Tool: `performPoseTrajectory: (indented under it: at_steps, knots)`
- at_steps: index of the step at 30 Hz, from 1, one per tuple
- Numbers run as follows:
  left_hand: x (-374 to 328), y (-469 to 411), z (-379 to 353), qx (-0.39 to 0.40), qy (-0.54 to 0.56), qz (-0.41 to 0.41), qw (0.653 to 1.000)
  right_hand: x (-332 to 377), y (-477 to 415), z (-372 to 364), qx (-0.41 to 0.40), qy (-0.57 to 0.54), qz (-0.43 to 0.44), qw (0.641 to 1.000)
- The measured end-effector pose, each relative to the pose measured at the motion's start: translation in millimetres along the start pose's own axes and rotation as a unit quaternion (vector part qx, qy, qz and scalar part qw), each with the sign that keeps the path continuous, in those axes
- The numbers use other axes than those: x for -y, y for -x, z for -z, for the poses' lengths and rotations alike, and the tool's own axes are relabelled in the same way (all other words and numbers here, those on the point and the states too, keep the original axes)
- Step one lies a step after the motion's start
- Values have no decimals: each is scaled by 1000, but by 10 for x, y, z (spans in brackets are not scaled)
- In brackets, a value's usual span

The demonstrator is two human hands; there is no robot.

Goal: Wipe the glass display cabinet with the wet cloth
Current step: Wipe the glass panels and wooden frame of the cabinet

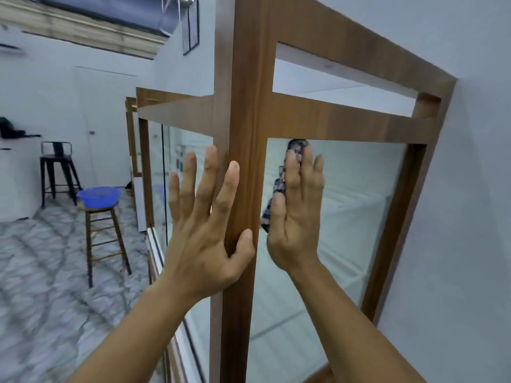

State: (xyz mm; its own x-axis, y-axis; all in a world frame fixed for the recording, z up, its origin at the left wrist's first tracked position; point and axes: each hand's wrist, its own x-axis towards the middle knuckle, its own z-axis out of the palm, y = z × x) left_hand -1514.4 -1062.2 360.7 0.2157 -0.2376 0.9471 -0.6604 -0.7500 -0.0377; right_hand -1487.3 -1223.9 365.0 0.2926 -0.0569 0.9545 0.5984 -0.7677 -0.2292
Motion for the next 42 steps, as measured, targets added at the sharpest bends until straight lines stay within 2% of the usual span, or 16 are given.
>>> performPoseTrajectory:
  at_steps: [2, 4, 7, 10, 14, 20, 25, 31, 36, 42]
  knots:
    - [-65, 7, 52, 8, -47, 18, 999, 13, 148, -6, 30, 15, 67, 997]
    - [-125, 43, 79, 18, -83, 19, 996, -193, 340, 19, 33, 33, 83, 995]
    - [-175, 85, 90, 32, -132, 20, 990, -411, 353, 53, -4, 25, 3, 1000]
    - [-276, 91, 78, 31, -173, 42, 983, -232, 118, 27, -24, 13, -47, 999]
    - [-419, 93, 51, 32, -207, 50, 977, -35, 59, -38, -6, 32, 66, 997]
    - [-506, 22, -70, 28, -282, 44, 958, -185, 1, 15, -7, 43, 97, 994]
    - [-714, -108, -296, 23, -351, 61, 934, -732, -122, 177, -20, 36, 75, 996]
    - [-986, -337, -745, 54, -386, 65, 919, -1385, -209, 384, -12, 33, 104, 994]
    - [-1082, -496, -1131, 56, -361, 92, 926, -1856, -302, 520, -17, 26, 121, 992]
    - [-1217, -546, -1417, 42, -358, 108, 926, -2729, -439, 796, -43, 27, 65, 997]
